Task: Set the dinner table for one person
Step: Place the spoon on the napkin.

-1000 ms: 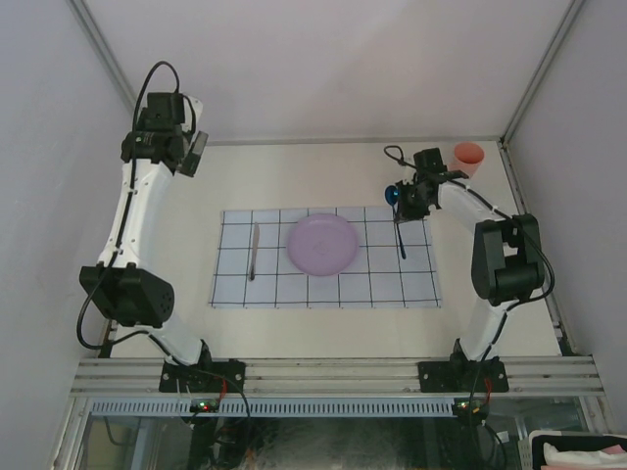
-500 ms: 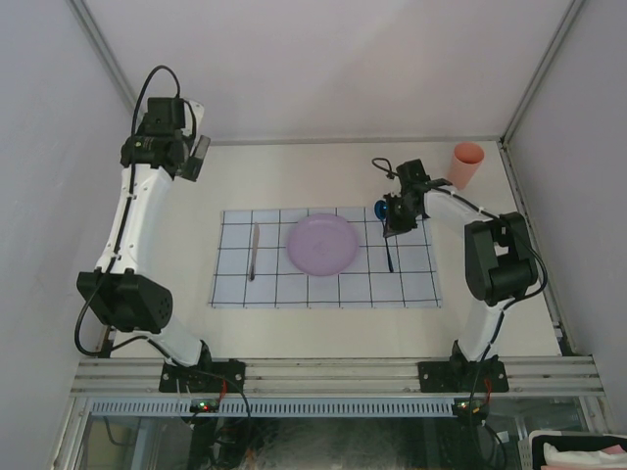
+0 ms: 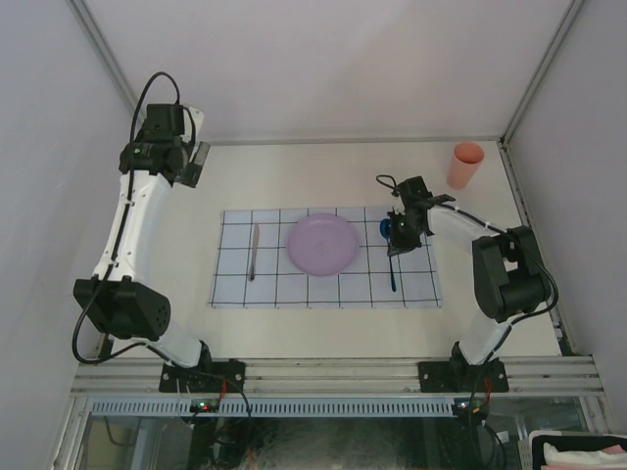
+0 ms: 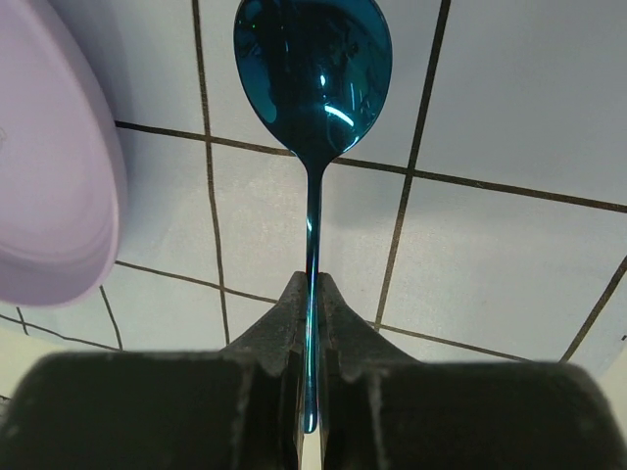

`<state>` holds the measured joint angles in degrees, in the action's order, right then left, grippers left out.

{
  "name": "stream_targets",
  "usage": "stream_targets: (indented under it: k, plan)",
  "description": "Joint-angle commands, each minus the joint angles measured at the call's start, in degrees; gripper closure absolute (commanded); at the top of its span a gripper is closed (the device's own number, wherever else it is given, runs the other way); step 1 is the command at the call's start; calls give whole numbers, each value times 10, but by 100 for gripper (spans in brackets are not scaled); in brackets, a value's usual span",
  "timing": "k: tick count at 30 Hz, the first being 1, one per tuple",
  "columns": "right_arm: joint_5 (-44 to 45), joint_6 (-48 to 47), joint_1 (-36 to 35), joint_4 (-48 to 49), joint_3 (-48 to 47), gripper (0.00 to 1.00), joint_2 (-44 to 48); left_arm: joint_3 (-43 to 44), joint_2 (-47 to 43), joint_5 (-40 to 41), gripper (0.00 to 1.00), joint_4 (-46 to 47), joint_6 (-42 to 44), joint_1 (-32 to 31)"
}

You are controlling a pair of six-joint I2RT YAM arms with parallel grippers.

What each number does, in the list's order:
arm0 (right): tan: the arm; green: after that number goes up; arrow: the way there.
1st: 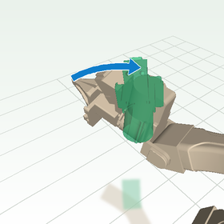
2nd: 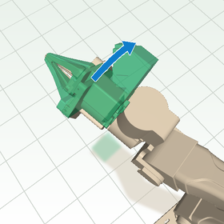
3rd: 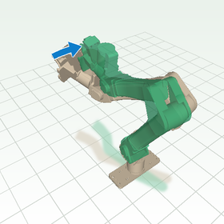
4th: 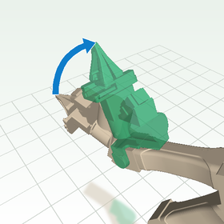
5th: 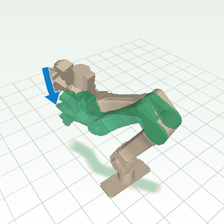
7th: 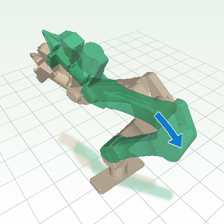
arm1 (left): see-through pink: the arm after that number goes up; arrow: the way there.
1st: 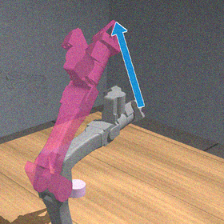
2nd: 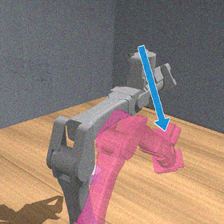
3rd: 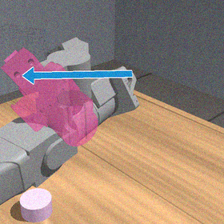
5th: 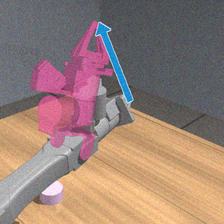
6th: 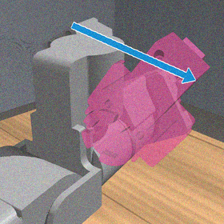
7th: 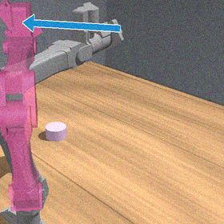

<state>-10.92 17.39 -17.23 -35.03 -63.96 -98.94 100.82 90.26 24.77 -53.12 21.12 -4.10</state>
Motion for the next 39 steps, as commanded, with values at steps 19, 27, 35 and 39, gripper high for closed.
stream_targets:
  k: [19,27,35,39]
  plan:
    - [4,8,17,68,-9,100,-25,-16,-38,-4,5,-3,-19,-2]
    - [3,-1,23,81,-18,100,-34,-28,-44,1,5,-1,-15,-2]
    - [2,-14,35,76,-39,100,-52,-31,-48,1,5,-1,-14,-1]
    - [4,-20,41,60,-39,100,-50,-34,-48,0,5,-1,-15,-2]
